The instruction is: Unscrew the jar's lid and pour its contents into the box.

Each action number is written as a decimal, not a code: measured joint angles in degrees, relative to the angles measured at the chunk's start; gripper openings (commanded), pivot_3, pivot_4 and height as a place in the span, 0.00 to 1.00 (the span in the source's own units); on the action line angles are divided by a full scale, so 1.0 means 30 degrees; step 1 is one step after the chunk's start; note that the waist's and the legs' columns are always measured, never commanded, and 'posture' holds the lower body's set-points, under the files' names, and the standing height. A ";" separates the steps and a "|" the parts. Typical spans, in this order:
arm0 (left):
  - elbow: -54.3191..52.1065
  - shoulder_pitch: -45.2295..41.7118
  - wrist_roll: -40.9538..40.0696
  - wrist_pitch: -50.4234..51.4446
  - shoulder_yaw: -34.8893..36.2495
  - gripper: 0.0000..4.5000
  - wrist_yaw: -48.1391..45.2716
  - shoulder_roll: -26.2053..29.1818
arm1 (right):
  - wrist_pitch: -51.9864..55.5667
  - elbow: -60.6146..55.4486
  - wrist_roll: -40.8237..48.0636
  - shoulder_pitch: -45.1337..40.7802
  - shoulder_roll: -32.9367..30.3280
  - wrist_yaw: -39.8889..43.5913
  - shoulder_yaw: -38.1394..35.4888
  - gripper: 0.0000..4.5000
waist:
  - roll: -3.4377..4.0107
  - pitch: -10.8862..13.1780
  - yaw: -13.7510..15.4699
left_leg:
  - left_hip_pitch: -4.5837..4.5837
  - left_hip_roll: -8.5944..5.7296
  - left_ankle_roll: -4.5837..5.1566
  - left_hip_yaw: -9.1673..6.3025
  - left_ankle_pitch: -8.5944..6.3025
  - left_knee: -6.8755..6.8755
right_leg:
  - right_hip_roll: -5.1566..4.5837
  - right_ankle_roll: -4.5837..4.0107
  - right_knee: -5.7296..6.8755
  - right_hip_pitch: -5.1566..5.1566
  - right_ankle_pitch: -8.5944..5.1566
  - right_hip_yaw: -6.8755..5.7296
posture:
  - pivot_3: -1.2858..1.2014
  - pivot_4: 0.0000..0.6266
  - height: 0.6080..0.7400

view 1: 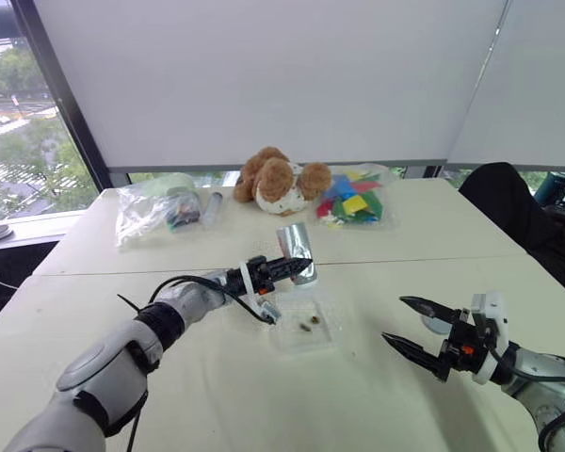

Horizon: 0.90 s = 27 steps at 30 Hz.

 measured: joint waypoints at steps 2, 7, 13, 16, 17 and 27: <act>0.0708 0.0063 0.0105 0.0265 -0.0460 0.47 0.0646 -0.0034 | -0.0006 0.0000 -0.0001 0.0030 0.0103 -0.0097 -0.0001 0.99 | -0.0012 0.0008 -0.0001 | -0.0003 0.0000 -0.0001 -0.0001 0.0000 0.0000 | 0.0000 -0.0002 0.0003 -0.0007 0.0001 0.0000 | 0.52 0.24 1.00; 0.1103 0.0080 -0.1185 -0.0385 -0.0543 0.47 0.0954 -0.0060 | -0.0047 0.0000 -0.0062 0.0102 0.0346 -0.0139 -0.0001 0.99 | -0.0015 0.0009 0.0001 | -0.0008 0.0001 -0.0002 -0.0002 0.0000 0.0001 | -0.0002 -0.0005 0.0003 -0.0012 0.0003 0.0001 | 0.52 0.24 1.00; -0.1708 0.0616 -0.5612 -0.5971 0.0598 0.47 -0.0462 0.1701 | -0.0384 0.0073 -0.0072 -0.0049 0.0396 0.0037 0.0029 0.99 | -0.0014 0.0009 -0.0035 | -0.0008 0.0007 -0.0008 -0.0001 0.0001 -0.0005 | -0.0013 -0.0012 0.0009 -0.0029 0.0007 0.0008 | 0.52 0.24 1.00; -0.2154 0.1144 -1.0125 -1.0136 0.1988 0.47 -0.3880 0.2414 | -0.0380 0.0159 0.0108 -0.0641 0.0589 0.0068 0.0020 0.99 | -0.0010 0.0006 -0.0034 | -0.0005 0.0009 -0.0018 0.0004 0.0007 0.0000 | -0.0016 -0.0024 0.0008 -0.0027 0.0014 0.0009 | 0.52 0.24 1.00; -0.2113 0.1498 -1.2326 -1.1664 0.2457 0.47 -0.5856 0.2590 | -0.0389 0.0176 0.0294 -0.0896 0.0640 0.0175 0.0014 0.99 | -0.0001 0.0002 -0.0033 | -0.0004 0.0010 -0.0025 0.0010 0.0011 0.0000 | -0.0021 -0.0028 0.0009 -0.0028 0.0016 0.0010 | 0.52 0.24 1.00; -1.1133 1.1889 -3.7056 -0.3389 1.1819 0.47 -2.3268 0.5709 | -0.2086 0.0722 0.1222 -0.2167 0.1486 0.2687 -0.0006 0.99 | 0.0038 -0.0015 -0.0504 | 0.0035 0.0051 -0.0022 -0.0069 0.0012 0.0003 | -0.0027 -0.0048 0.0096 -0.0034 0.0025 0.0039 | 0.52 0.24 1.00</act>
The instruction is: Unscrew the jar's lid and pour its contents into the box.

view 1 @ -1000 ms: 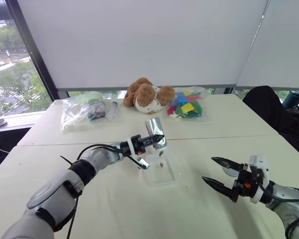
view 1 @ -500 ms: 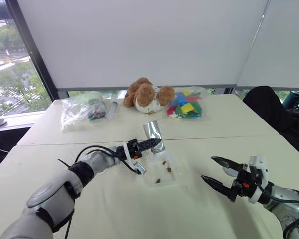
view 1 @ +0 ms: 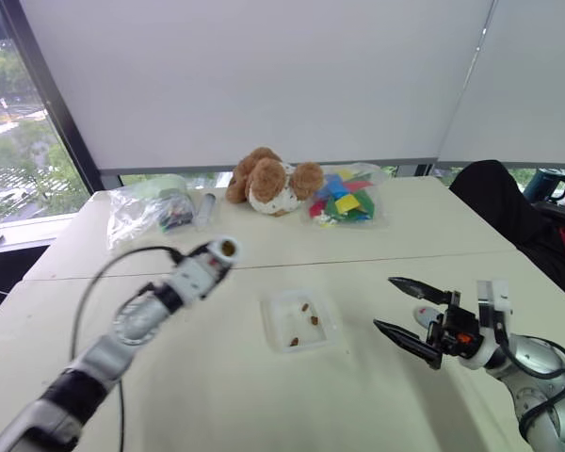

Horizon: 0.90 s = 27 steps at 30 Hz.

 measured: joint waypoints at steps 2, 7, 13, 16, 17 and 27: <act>-0.2130 0.2543 -0.2823 0.2366 0.2480 0.47 -0.0472 0.0073 | -0.0379 0.0362 -0.0032 -0.0061 0.0123 0.0241 -0.0037 0.99 | 0.0024 -0.0013 -0.0006 | 0.0041 0.0008 0.0002 0.0009 -0.0001 -0.0013 | -0.0001 0.0000 -0.0011 0.0030 -0.0001 0.0018 | 0.52 0.24 1.00; -0.4052 0.7832 -0.7179 0.5815 0.7423 0.47 -0.0772 -0.1685 | -0.1276 0.0609 -0.0136 -0.0301 0.0482 0.0904 0.0449 0.99 | 0.0018 -0.0015 0.0089 | 0.0063 0.0001 0.0002 0.0003 -0.0001 -0.0006 | 0.0004 -0.0006 -0.0012 0.0066 -0.0004 0.0008 | 0.52 0.24 1.00; -0.4028 0.9513 -0.6778 0.5921 1.1305 0.47 0.0000 -0.4210 | -0.1660 0.0702 -0.0431 -0.0669 0.0834 0.1411 0.1479 0.99 | 0.0006 -0.0023 0.0412 | 0.0122 -0.0027 -0.0001 0.0026 -0.0001 0.0007 | 0.0005 -0.0011 -0.0047 0.0142 -0.0007 0.0006 | 0.52 0.24 1.00; -0.3757 0.9507 -0.5841 0.5842 1.1852 0.47 0.0122 -0.4820 | -0.1732 0.0956 -0.0481 -0.0835 0.0846 0.1639 0.1742 0.99 | -0.0001 -0.0028 0.0514 | 0.0132 -0.0029 -0.0001 0.0079 -0.0001 0.0007 | 0.0005 -0.0012 -0.0062 0.0161 -0.0006 0.0009 | 0.52 0.24 1.00; -0.3528 0.9488 -0.5503 0.5827 1.1950 0.47 0.0113 -0.4988 | -0.1750 0.1075 -0.0502 -0.0871 0.0847 0.1711 0.1781 0.99 | -0.0002 -0.0028 0.0509 | 0.0134 -0.0029 -0.0002 0.0085 -0.0001 0.0007 | 0.0005 -0.0012 -0.0065 0.0162 -0.0006 0.0011 | 0.52 0.24 1.00; -0.2473 0.9067 -0.3650 0.5040 1.2549 0.47 -0.0796 -0.6307 | -0.1663 0.1501 -0.0600 -0.1184 0.0846 0.1933 0.2118 0.99 | 0.0009 -0.0045 0.0506 | 0.0156 -0.0021 -0.0003 0.0094 -0.0002 -0.0006 | 0.0007 -0.0028 -0.0068 0.0167 -0.0012 0.0016 | 0.52 0.24 1.00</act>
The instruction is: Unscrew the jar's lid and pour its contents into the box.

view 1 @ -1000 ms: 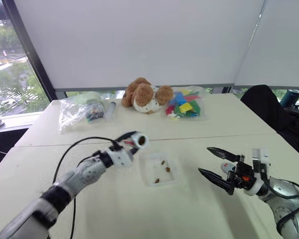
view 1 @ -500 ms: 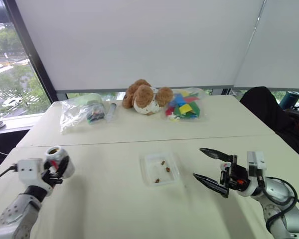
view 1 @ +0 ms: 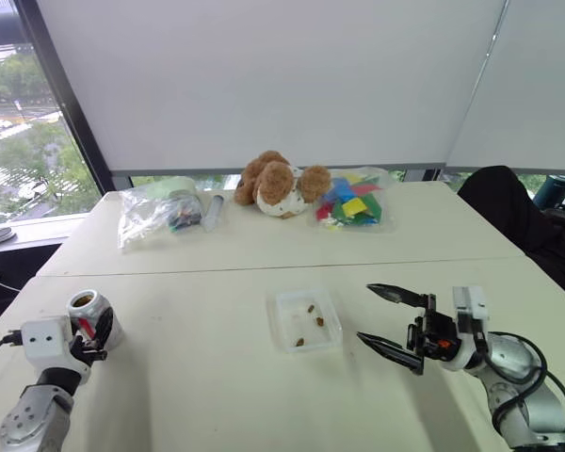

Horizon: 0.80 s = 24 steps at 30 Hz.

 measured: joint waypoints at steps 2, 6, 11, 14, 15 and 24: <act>0.0210 -0.0101 0.0130 -0.0122 0.0195 0.47 -0.0364 -0.0132 | 0.0044 -0.0001 0.0002 -0.0001 0.0003 -0.0018 0.0061 0.99 | 0.0008 -0.0007 -0.0001 | 0.0002 0.0001 0.0000 -0.0001 0.0000 0.0000 | 0.0000 -0.0002 0.0000 0.0001 -0.0001 0.0001 | 0.52 0.24 1.00; 0.0320 -0.0051 0.0107 0.0143 0.0509 0.90 -0.0927 -0.0231 | 0.0307 -0.0003 0.0054 -0.0007 -0.0004 -0.0194 0.0056 1.00 | 0.0007 -0.0010 -0.0024 | 0.0001 0.0005 0.0000 -0.0013 -0.0001 -0.0003 | 0.0000 -0.0025 -0.0002 0.0000 -0.0014 0.0001 | 0.52 0.24 1.00; 0.0436 0.0340 0.0089 0.0482 0.1008 0.99 -0.1631 -0.0208 | 0.0706 -0.0168 0.0187 0.0209 -0.0452 -0.0132 -0.0116 1.00 | 0.0004 -0.0011 -0.0024 | -0.0001 0.0012 0.0000 -0.0018 -0.0001 -0.0007 | 0.0000 -0.0048 -0.0007 -0.0005 -0.0027 0.0003 | 0.52 0.24 1.00; 0.0435 0.0813 -0.0070 0.0615 0.1377 0.99 -0.2236 -0.0102 | 0.1163 -0.0499 0.0407 0.0666 -0.0618 -0.0307 -0.0397 1.00 | 0.0001 -0.0012 -0.0025 | -0.0002 0.0022 -0.0002 -0.0024 -0.0002 -0.0013 | -0.0001 -0.0053 -0.0024 -0.0004 -0.0030 0.0006 | 0.52 0.24 1.00; 0.0437 0.0932 -0.0098 0.0649 0.1399 0.99 -0.2391 -0.0104 | 0.1328 -0.0526 0.0537 0.0740 -0.0650 -0.0381 -0.0487 1.00 | 0.0001 -0.0012 -0.0019 | -0.0003 0.0024 -0.0002 -0.0029 -0.0002 -0.0014 | -0.0001 -0.0055 -0.0024 -0.0005 -0.0031 0.0009 | 0.52 0.24 1.00; -0.0310 0.4040 0.0087 0.0974 0.1585 0.99 -0.4962 0.1041 | 0.2504 -0.1497 0.1095 0.2198 -0.1928 -0.0908 -0.2349 1.00 | -0.0018 -0.0021 -0.0033 | -0.0031 0.0071 -0.0003 -0.0027 -0.0006 -0.0031 | -0.0010 -0.0150 -0.0063 -0.0031 -0.0090 0.0011 | 0.52 0.24 1.00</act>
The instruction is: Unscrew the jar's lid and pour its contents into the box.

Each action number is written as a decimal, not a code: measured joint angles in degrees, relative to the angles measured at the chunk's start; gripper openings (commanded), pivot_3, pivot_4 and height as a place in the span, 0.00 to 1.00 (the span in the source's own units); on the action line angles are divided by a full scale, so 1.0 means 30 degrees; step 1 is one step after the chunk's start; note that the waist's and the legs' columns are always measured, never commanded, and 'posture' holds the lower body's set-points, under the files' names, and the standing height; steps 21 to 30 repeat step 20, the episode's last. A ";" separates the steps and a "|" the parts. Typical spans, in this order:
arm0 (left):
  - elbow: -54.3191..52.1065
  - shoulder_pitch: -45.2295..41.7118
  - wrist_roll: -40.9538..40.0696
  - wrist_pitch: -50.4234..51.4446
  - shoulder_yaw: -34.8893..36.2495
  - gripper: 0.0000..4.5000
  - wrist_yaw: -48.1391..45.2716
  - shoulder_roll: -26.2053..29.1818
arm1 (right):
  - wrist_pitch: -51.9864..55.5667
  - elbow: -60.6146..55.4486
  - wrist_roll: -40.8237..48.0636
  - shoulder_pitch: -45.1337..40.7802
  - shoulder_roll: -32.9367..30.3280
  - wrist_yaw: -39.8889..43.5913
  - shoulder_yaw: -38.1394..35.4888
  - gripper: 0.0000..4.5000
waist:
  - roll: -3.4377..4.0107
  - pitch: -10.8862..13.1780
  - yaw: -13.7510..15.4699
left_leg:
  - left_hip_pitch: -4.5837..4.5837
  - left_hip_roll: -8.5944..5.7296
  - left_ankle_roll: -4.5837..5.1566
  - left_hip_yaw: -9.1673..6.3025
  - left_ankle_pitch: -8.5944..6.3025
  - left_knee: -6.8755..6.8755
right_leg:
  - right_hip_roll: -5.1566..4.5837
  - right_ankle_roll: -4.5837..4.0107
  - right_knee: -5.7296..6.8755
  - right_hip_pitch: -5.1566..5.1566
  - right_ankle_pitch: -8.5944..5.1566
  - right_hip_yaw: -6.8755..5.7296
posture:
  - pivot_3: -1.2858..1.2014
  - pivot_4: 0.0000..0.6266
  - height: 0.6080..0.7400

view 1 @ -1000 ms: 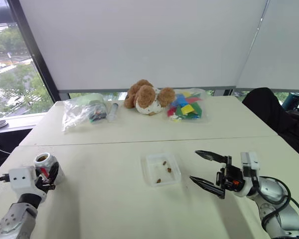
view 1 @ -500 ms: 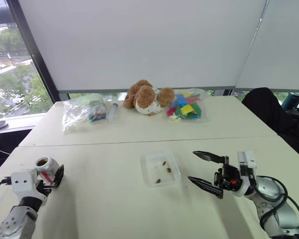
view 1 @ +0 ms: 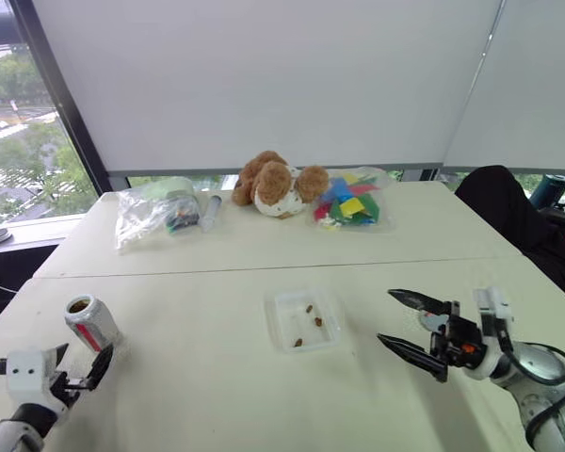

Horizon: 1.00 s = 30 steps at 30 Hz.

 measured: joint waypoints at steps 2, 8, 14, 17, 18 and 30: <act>-0.0893 0.1610 0.0272 -0.0144 0.0244 0.99 -0.1021 0.0588 | 0.0070 -0.0037 0.0160 0.0259 -0.0331 0.0119 -0.0585 1.00 | -0.0008 -0.0003 -0.0009 | -0.0004 0.0010 0.0001 0.0005 -0.0005 -0.0013 | -0.0006 -0.0011 -0.0012 -0.0005 -0.0009 0.0001 | 0.52 0.24 1.00; -0.3125 0.5984 0.1235 -0.1756 0.0777 0.99 -0.5554 0.2830 | -0.0318 -0.0057 0.0057 0.1042 -0.1318 0.1366 -0.1195 1.00 | 0.0004 -0.0007 0.0097 | -0.0077 0.0015 -0.0005 0.0018 -0.0014 -0.0002 | -0.0066 -0.0030 -0.0031 -0.0052 -0.0032 -0.0032 | 0.52 0.24 1.00; -0.5927 0.7629 0.0534 -0.1840 0.2336 0.99 -0.9186 0.4720 | -0.0944 -0.0063 -0.0797 0.2141 -0.3565 0.3780 -0.1258 1.00 | 0.0022 -0.0007 0.0028 | -0.0158 0.0006 -0.0003 0.0039 -0.0013 0.0010 | -0.0090 -0.0025 -0.0054 -0.0111 -0.0035 -0.0051 | 0.52 0.24 1.00; -0.6066 0.6713 0.0479 -0.1797 0.2383 0.99 -0.9758 0.4982 | -0.0943 -0.0070 -0.0937 0.2041 -0.4354 0.4236 -0.1542 1.00 | 0.0017 -0.0012 0.0024 | -0.0156 0.0016 -0.0001 0.0043 -0.0012 0.0005 | -0.0064 -0.0025 -0.0053 -0.0112 -0.0035 -0.0062 | 0.52 0.24 1.00; -0.6065 0.6322 0.0505 -0.1750 0.2361 0.99 -0.9767 0.4981 | -0.0942 -0.0073 -0.0940 0.1986 -0.4353 0.4222 -0.1539 1.00 | 0.0008 -0.0012 0.0024 | -0.0156 0.0019 0.0000 0.0048 -0.0011 0.0005 | -0.0060 -0.0025 -0.0051 -0.0109 -0.0035 -0.0071 | 0.52 0.24 1.00; -0.6072 0.5556 0.0596 -0.1731 0.2214 0.99 -0.9778 0.4980 | -0.0921 -0.0100 -0.0960 0.1964 -0.4325 0.4104 -0.1470 1.00 | 0.0004 -0.0009 0.0016 | -0.0157 0.0018 0.0001 0.0051 -0.0011 0.0005 | -0.0061 -0.0024 -0.0052 -0.0109 -0.0034 -0.0069 | 0.52 0.24 1.00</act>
